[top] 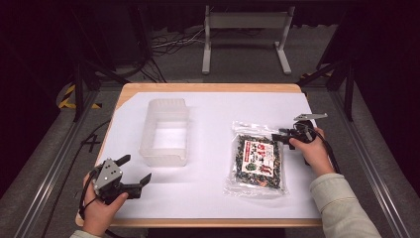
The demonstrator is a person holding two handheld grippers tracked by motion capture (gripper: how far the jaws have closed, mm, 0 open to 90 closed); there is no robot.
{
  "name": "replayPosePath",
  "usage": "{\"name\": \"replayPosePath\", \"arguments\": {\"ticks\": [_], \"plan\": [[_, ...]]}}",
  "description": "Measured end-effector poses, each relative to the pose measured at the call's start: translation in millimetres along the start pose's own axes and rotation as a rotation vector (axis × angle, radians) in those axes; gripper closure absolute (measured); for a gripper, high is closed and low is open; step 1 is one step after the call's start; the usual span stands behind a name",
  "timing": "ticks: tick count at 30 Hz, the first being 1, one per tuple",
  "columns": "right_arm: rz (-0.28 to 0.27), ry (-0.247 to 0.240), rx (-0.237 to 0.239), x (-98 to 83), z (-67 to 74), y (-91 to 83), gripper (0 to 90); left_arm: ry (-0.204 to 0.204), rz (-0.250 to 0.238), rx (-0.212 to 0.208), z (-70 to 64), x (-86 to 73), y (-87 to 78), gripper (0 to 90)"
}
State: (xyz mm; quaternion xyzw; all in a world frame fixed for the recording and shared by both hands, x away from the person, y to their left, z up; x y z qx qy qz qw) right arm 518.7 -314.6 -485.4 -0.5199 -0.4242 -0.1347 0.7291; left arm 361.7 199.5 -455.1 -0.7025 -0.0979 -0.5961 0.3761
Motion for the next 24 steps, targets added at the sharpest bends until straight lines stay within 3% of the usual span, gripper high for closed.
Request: {"name": "replayPosePath", "arguments": {"ticks": [3,6,7,12,19,21,24], "plan": [[0.000,0.005,0.004,-0.3,0.5,-0.8,52.8,-0.002,-0.001,-0.005,-0.2,-0.1,0.1,7.2],[-0.008,-0.036,-0.001,-0.8,2.4,-4.9,63.9,-0.004,-0.004,-0.008,-0.8,0.1,0.3,7.4],[-0.008,-0.036,-0.001,-0.8,2.4,-4.9,63.9,-0.003,-0.003,-0.008,-0.9,0.0,0.3,7.4],[-0.043,-0.060,-0.028,-1.3,2.4,-8.1,83.4,0.002,-0.002,-0.005,-1.0,0.3,0.7,7.6],[-0.051,-0.102,-0.043,0.7,4.8,-9.2,88.7,-0.004,-0.003,-0.007,-0.2,0.0,1.1,7.8],[-0.060,-0.085,-0.029,2.7,5.3,-12.1,89.6,-0.004,-0.004,-0.007,-0.2,0.2,1.0,7.8],[-0.087,-0.075,-0.011,8.5,5.7,-20.5,90.0,-0.047,-0.058,-0.041,-2.3,4.7,1.1,6.8]]}}
Point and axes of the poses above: each handheld gripper's, and its own axes: y roughly forward along the jaws, x roughly out of its top, z roughly to its left, the point moved 7 cm from there along y, roughly forward along the jaws, and after that the axes turned 10 degrees about -x, right-handed, at the moved point
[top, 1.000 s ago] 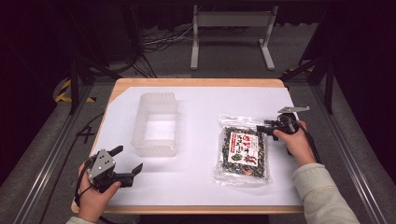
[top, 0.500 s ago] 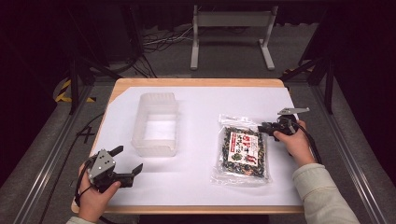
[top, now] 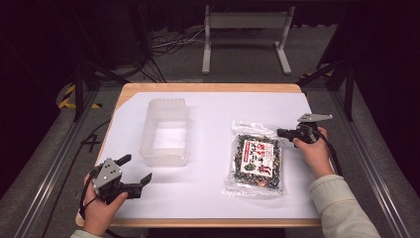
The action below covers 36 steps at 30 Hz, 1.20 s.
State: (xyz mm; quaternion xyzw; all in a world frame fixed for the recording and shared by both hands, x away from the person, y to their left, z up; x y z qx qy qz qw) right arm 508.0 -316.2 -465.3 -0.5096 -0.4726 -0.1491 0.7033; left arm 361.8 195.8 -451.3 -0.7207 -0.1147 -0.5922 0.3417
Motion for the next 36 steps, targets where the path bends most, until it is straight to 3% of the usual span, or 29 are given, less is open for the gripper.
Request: {"name": "replayPosePath", "arguments": {"ticks": [2,4,6,15,17,24,27,29,32,36], "plan": [[-0.032,0.006,0.012,7.8,1.5,-8.9,90.0,-0.047,-0.054,-0.056,-3.9,4.9,0.2,3.8],[-0.062,0.003,0.021,15.6,2.7,-17.7,90.0,-0.035,-0.085,-0.094,-6.3,8.6,-0.4,0.9],[-0.080,-0.001,0.026,22.1,3.8,-24.9,90.0,-0.021,-0.111,-0.098,-8.2,11.8,0.0,0.9],[-0.175,-0.031,0.052,53.2,11.6,-60.8,90.0,-0.050,-0.109,-0.111,-15.7,19.7,6.5,1.6],[-0.199,-0.041,0.065,62.2,15.3,-70.7,90.0,-0.040,-0.105,-0.107,-17.8,23.5,6.1,2.0],[-0.280,-0.103,0.084,92.0,31.9,-104.0,90.0,-0.092,-0.141,-0.082,-24.0,33.0,5.7,0.9],[-0.309,-0.116,0.106,100.8,40.6,-116.9,90.0,-0.098,-0.132,-0.098,-26.3,35.3,7.1,3.4],[-0.320,-0.124,0.116,104.5,44.8,-121.8,90.0,-0.069,-0.098,-0.100,-26.8,33.9,8.5,9.5],[-0.339,-0.150,0.124,110.9,52.7,-129.0,90.0,-0.026,-0.041,-0.047,-23.5,33.1,7.8,14.7],[-0.366,-0.180,0.140,119.9,64.1,-138.4,90.0,-0.025,-0.042,-0.075,-25.3,37.2,5.9,15.7]]}}
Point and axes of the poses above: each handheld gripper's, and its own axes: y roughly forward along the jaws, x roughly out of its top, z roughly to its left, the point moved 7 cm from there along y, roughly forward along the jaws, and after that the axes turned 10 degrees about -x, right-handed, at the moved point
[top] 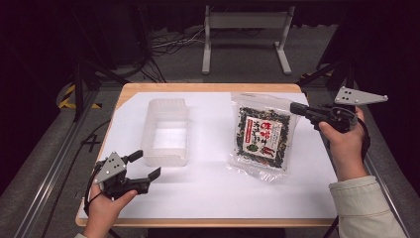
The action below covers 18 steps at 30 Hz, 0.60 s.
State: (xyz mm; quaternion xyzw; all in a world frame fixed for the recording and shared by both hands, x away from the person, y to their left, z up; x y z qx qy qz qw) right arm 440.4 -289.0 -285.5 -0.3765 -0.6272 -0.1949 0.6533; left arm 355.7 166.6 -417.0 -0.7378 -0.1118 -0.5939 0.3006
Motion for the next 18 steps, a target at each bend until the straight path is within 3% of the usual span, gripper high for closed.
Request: {"name": "replayPosePath", "arguments": {"ticks": [7,18], "plan": [[-0.024,-0.035,0.012,14.9,9.6,-3.8,90.0,0.006,0.014,-0.006,-1.3,0.4,5.3,11.1],[-0.073,-0.071,0.029,37.8,21.5,-7.8,90.0,0.014,-0.039,-0.050,-6.8,21.4,18.9,8.3]]}}
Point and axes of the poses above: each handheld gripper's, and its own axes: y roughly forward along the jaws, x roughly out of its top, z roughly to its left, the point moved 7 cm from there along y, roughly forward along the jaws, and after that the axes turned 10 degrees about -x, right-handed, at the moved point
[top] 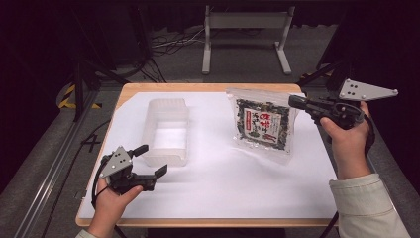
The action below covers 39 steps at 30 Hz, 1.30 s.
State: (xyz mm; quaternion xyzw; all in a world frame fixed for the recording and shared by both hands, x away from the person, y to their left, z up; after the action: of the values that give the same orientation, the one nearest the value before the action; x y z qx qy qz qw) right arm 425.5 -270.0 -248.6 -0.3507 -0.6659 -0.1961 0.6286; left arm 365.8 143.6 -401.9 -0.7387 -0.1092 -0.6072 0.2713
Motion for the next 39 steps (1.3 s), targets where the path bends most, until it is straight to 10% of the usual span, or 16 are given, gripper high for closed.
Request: {"name": "replayPosePath", "arguments": {"ticks": [23,39], "plan": [[-0.083,-0.028,0.148,40.6,47.1,15.3,90.0,0.074,-0.066,-0.123,-18.2,65.0,64.3,9.6],[-0.138,-0.036,0.246,51.3,75.5,27.1,90.0,0.071,-0.095,-0.254,-26.1,77.3,83.2,7.6]]}}
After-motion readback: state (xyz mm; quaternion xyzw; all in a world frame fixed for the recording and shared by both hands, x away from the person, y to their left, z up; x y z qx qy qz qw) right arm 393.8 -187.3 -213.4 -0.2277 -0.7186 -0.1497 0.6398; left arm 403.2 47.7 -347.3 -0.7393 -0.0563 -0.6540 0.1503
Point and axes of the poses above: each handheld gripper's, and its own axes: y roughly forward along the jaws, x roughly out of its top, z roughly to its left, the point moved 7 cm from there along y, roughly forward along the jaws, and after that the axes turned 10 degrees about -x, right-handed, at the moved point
